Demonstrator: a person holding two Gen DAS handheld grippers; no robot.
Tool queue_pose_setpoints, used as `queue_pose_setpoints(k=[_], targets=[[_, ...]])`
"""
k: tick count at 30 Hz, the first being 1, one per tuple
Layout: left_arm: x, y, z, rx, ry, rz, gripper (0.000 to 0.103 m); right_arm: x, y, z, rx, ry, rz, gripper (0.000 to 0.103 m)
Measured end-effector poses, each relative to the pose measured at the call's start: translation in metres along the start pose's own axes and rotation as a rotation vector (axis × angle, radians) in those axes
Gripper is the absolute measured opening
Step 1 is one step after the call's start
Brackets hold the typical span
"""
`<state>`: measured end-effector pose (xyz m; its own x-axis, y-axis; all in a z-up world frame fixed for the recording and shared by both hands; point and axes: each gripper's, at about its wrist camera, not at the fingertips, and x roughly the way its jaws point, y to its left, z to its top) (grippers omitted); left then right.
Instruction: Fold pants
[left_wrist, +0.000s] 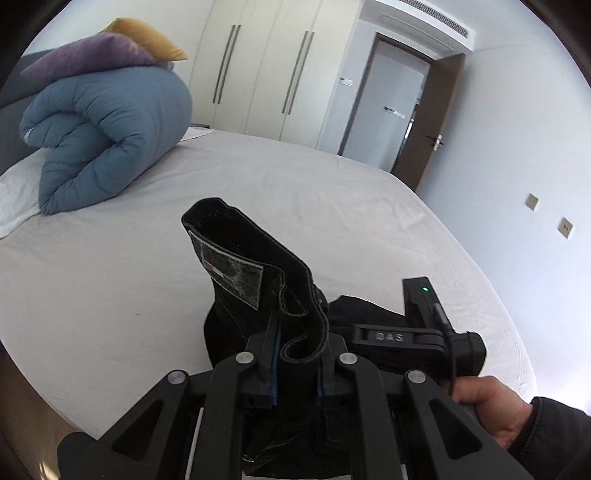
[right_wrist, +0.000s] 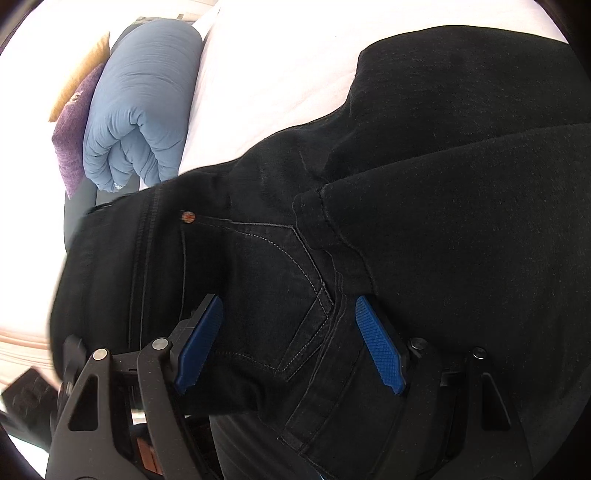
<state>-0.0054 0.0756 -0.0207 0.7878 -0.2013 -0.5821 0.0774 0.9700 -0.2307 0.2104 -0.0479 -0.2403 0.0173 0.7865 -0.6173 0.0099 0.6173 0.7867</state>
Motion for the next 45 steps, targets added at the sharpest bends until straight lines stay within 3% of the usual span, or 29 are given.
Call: queue_pose_setpoints(k=[4,6,9,14,20,26,30,33,38,45], targets=[[0.003,-0.025,-0.007,0.065,0.028,-0.010,0.013,-0.009,-0.007,0.004,0.041,-0.002,0.083,0.074],[0.005,-0.033,-0.008,0.083,0.041,-0.008,0.013,-0.028,-0.014,0.006,0.078,-0.056,0.112,0.074],[0.010,-0.046,-0.009,0.124,0.058,-0.012,0.013,-0.065,-0.028,0.006,0.116,-0.132,0.234,0.074],[0.022,-0.076,-0.021,0.211,0.088,-0.022,0.013,-0.115,-0.007,-0.002,-0.008,-0.158,0.316,0.078],[0.031,-0.109,-0.045,0.339,0.129,-0.041,0.013,-0.129,0.030,-0.016,-0.214,-0.109,0.159,0.080],[0.036,-0.144,-0.073,0.497,0.152,-0.050,0.014,-0.131,0.005,-0.024,-0.178,-0.098,0.069,0.078],[0.046,-0.164,-0.091,0.580,0.195,-0.073,0.014,-0.128,-0.016,-0.027,-0.169,-0.081,-0.017,0.031],[0.055,-0.175,-0.095,0.615,0.209,-0.101,0.014,-0.134,-0.031,-0.031,-0.164,-0.102,-0.104,0.022],[0.059,-0.196,-0.099,0.666,0.210,-0.149,0.014,-0.148,-0.053,-0.036,-0.162,-0.143,-0.156,0.016],[0.069,-0.214,-0.102,0.708,0.201,-0.192,0.014,-0.179,-0.077,-0.029,-0.169,-0.196,-0.167,0.014]])
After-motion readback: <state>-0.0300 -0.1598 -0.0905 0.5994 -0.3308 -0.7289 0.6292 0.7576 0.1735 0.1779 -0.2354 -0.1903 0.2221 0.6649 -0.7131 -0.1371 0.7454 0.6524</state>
